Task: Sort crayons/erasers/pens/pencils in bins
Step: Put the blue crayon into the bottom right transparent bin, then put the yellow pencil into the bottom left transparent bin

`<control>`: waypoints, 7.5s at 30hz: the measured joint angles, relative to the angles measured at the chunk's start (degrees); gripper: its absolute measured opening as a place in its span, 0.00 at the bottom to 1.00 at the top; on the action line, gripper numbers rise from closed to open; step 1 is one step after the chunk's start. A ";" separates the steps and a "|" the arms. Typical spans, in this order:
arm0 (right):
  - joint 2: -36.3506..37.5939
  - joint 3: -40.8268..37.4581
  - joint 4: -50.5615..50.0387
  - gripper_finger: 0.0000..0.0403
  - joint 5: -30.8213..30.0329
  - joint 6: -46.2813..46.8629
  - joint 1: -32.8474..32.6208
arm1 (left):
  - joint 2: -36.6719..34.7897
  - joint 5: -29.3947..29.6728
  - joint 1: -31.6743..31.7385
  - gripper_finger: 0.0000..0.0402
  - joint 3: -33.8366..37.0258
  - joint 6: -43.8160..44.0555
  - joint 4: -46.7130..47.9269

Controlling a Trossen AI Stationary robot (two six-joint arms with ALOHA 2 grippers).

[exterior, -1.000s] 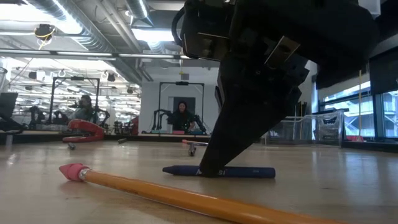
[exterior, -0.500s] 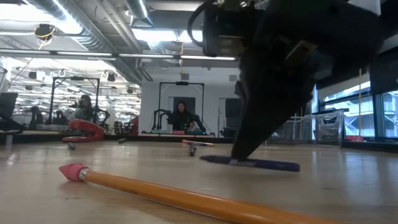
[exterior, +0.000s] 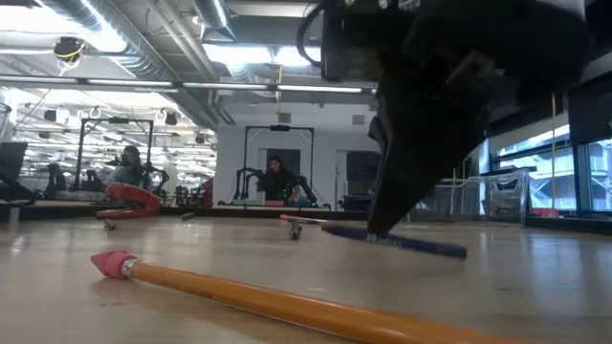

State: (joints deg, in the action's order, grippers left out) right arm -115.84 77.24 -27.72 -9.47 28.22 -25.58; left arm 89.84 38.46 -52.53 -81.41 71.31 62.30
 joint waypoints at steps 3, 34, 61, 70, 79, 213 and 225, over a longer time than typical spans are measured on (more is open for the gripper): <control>-0.03 -1.36 2.65 0.02 -0.14 0.03 0.04 | 0.00 0.16 0.00 0.21 0.00 0.00 -0.01; 0.23 2.91 -3.08 0.46 -0.16 3.47 1.96 | 0.00 0.24 -0.01 0.22 0.00 0.03 -0.02; 0.71 -7.57 1.86 0.33 4.14 6.04 5.08 | 0.00 0.28 -0.02 0.21 0.00 0.07 0.00; 0.64 -7.94 2.89 0.08 5.11 6.04 5.07 | 0.01 0.28 -0.01 0.21 0.00 0.06 0.00; 0.66 -8.09 3.48 0.09 4.98 6.64 5.05 | 0.02 0.27 0.00 0.21 0.00 0.04 0.00; 22.57 -24.98 -18.65 0.25 6.94 55.46 -28.82 | 0.02 0.81 8.26 0.21 0.00 -27.91 -18.21; 22.61 -12.57 -30.16 0.25 5.05 55.30 -28.83 | 0.02 0.83 8.26 0.21 0.00 -27.17 -18.21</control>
State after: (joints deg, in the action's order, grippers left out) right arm -93.23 64.66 -57.89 -4.42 83.52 -54.41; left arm 89.86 39.29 -44.27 -81.41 44.14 44.10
